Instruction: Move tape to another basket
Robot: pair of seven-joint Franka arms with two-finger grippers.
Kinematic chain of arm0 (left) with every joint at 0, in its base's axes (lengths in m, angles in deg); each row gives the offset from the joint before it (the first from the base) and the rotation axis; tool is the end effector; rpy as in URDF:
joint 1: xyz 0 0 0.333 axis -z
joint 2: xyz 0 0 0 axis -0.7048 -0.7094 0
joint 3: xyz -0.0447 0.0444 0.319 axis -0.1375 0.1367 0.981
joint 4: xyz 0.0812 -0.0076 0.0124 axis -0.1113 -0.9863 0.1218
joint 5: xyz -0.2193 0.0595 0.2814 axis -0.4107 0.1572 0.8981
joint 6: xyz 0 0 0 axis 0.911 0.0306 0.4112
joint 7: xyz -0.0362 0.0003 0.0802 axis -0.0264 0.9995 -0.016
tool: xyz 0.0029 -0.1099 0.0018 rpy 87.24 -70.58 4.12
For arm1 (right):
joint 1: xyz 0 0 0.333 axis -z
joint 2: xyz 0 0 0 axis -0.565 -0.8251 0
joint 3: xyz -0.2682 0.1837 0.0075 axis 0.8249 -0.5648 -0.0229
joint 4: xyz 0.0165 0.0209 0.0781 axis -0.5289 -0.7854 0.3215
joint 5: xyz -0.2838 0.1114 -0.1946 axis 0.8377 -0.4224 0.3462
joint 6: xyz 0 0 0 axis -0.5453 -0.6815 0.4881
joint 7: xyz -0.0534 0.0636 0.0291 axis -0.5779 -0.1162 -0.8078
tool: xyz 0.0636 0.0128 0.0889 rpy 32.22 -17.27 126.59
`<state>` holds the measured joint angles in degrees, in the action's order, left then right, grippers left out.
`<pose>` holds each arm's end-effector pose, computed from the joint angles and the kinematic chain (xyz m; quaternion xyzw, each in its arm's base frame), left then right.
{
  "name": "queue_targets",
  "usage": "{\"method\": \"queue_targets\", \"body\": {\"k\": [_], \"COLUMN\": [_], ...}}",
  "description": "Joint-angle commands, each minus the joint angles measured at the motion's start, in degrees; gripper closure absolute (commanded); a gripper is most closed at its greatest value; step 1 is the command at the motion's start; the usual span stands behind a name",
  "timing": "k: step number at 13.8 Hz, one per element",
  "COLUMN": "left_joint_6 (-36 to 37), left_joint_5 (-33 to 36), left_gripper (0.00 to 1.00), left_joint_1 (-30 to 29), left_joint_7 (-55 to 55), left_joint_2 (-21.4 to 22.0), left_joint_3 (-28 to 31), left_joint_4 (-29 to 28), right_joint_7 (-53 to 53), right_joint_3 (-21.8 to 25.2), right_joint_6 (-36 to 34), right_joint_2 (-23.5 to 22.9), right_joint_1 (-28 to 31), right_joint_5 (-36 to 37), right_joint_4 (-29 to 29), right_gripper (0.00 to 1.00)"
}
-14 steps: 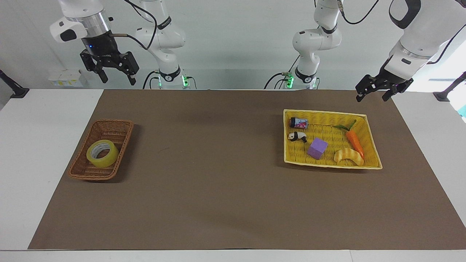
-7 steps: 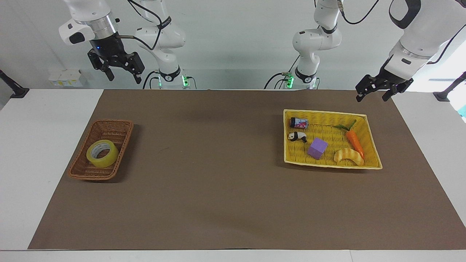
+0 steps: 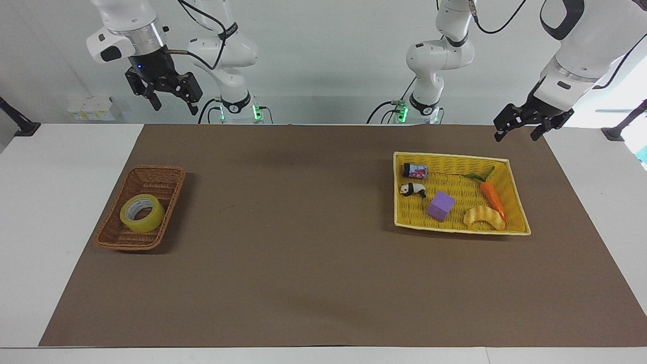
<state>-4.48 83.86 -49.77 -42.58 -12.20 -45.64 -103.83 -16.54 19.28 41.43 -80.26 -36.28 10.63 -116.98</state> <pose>0.5203 -0.0184 0.6350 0.9996 -0.0065 -0.0242 0.0132 0.4671 0.0121 0.6653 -0.9951 0.0982 0.0000 0.0066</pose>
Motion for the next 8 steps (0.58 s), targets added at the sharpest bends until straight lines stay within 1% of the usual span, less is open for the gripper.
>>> {"method": "queue_targets", "body": {"k": [1, 3, 8], "left_joint_6": [1.35, 1.35, 1.35], "left_joint_5": [-0.55, -0.55, -0.55], "left_gripper": [0.00, 0.00, 0.00], "left_joint_1": [-0.67, -0.67, -0.67], "left_joint_7": [0.48, 0.48, 0.48], "left_joint_2": [-0.57, -0.57, -0.57], "left_joint_3": [-0.30, -0.30, -0.30], "left_joint_4": [1.33, 1.33, 1.33], "right_joint_7": [0.21, 5.18, 8.30], "right_joint_3": [-0.08, 0.01, 0.01], "right_joint_6": [0.76, 1.99, 2.08], "right_joint_2": [1.94, 2.47, 2.21], "right_joint_1": [0.56, 0.48, 0.65], "right_joint_5": [0.50, 1.47, 0.78], "right_joint_4": [-2.87, -3.84, -3.58], "right_gripper": [0.00, 0.00, 0.00]}}
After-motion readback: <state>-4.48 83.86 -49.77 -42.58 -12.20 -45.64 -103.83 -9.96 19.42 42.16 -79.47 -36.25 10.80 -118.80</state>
